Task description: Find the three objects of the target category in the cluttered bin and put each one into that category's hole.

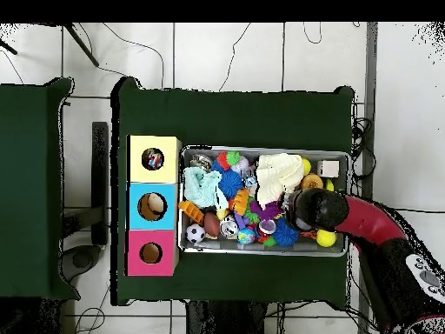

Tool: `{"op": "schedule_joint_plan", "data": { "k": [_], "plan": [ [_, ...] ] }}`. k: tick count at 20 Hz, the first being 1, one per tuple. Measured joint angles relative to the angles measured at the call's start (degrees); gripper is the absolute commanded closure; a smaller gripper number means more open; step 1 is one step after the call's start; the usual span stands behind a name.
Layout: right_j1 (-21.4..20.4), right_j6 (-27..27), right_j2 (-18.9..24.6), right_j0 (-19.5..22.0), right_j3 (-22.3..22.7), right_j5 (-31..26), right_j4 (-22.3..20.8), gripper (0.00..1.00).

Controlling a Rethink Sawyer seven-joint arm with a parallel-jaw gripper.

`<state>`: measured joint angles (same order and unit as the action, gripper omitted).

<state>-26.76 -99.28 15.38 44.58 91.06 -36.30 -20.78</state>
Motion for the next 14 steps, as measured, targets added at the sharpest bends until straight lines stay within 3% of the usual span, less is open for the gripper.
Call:
{"op": "schedule_joint_plan", "data": {
  "k": [5,14],
  "plan": [
    [-0.3,0.0,-1.6,-2.5,-1.7,-2.2,0.9,1.00],
    [-0.2,0.0,-4.0,-6.1,-8.3,-11.6,3.0,1.00]
  ]
}}
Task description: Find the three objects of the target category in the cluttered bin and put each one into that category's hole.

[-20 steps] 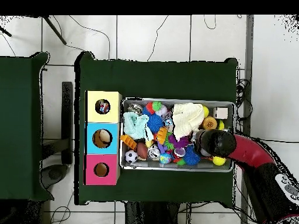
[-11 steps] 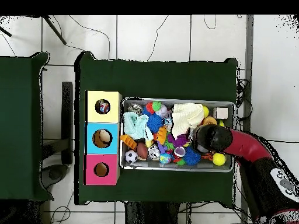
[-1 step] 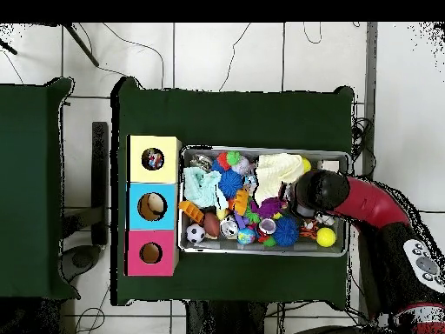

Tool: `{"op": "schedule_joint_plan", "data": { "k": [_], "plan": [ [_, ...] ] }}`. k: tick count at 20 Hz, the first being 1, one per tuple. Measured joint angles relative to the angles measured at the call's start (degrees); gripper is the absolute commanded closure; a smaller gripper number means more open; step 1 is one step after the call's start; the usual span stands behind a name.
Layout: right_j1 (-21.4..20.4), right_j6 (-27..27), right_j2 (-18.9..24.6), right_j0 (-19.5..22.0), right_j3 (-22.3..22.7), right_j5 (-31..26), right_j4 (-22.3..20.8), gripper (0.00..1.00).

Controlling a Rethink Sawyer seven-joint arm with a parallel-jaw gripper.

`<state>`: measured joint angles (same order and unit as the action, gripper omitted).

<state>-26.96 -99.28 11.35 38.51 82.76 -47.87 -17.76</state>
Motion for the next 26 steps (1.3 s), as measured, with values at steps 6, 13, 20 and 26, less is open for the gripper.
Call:
{"op": "schedule_joint_plan", "data": {
  "k": [6,13,20,26],
  "plan": [
    [0.4,0.0,-1.2,-2.3,-4.7,-5.3,1.1,1.00],
    [0.9,0.0,-2.4,-4.2,-9.5,-9.6,2.3,1.00],
    [1.1,0.0,-3.9,-6.1,-13.6,-12.3,2.4,1.00],
    [1.8,0.0,-5.4,-7.8,-18.0,-15.9,2.5,1.00]
  ]
}}
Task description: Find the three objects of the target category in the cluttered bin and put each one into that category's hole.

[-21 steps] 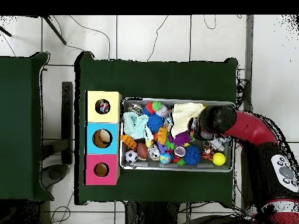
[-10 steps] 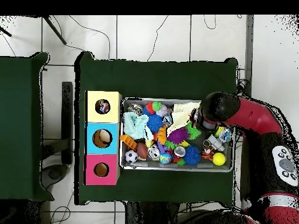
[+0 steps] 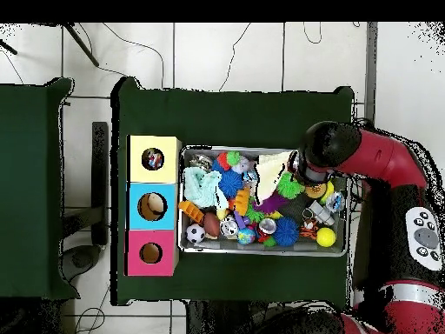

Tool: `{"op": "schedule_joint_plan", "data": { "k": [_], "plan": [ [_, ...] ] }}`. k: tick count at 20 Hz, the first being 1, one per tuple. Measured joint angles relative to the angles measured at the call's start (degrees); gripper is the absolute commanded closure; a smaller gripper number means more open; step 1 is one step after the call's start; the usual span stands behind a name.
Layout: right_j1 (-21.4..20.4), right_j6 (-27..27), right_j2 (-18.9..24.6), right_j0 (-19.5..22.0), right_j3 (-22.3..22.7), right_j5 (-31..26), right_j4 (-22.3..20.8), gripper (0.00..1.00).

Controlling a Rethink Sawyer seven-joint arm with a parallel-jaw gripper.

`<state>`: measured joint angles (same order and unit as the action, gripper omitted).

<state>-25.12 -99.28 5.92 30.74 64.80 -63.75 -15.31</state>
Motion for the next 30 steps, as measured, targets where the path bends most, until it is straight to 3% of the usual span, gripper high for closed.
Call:
{"op": "schedule_joint_plan", "data": {
  "k": [5,13,20,23,30],
  "plan": [
    [0.4,0.0,-1.0,-1.3,-2.4,-1.2,0.3,1.00],
    [-0.5,-0.4,-4.2,-5.3,-2.3,-1.2,0.8,1.00],
    [-3.2,-3.3,-7.4,-11.1,2.1,2.1,2.5,1.00],
    [-4.8,-6.7,-9.0,-14.8,6.0,6.7,4.0,1.00],
    [-6.7,-11.6,-10.9,-18.3,11.5,12.7,7.1,1.00]
  ]
}}
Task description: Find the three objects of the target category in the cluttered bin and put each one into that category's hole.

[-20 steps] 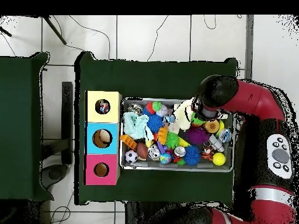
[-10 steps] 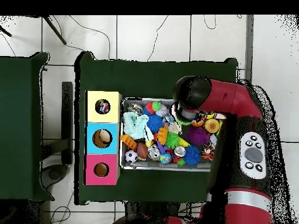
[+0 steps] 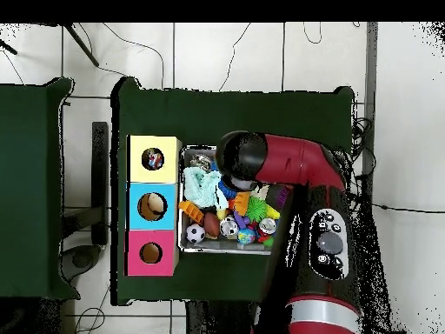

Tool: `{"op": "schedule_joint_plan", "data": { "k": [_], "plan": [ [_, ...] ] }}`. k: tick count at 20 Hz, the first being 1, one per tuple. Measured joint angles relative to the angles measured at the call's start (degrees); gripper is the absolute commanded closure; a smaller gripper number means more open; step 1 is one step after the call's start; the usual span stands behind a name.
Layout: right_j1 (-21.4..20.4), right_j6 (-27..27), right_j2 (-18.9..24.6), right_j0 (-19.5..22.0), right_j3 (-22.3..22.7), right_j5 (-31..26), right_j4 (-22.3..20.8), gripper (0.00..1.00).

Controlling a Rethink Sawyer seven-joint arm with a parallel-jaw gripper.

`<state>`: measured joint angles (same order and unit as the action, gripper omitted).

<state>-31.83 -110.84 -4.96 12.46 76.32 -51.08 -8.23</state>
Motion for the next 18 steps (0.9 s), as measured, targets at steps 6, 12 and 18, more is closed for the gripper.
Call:
{"op": "schedule_joint_plan", "data": {
  "k": [6,12,18],
  "plan": [
    [-1.2,-1.1,-0.2,0.5,4.1,3.2,2.5,1.00],
    [-2.1,-1.2,-0.9,2.5,8.1,6.5,4.2,1.00],
    [-2.8,-1.2,-2.5,2.3,10.7,9.6,4.8,1.00]
  ]
}}
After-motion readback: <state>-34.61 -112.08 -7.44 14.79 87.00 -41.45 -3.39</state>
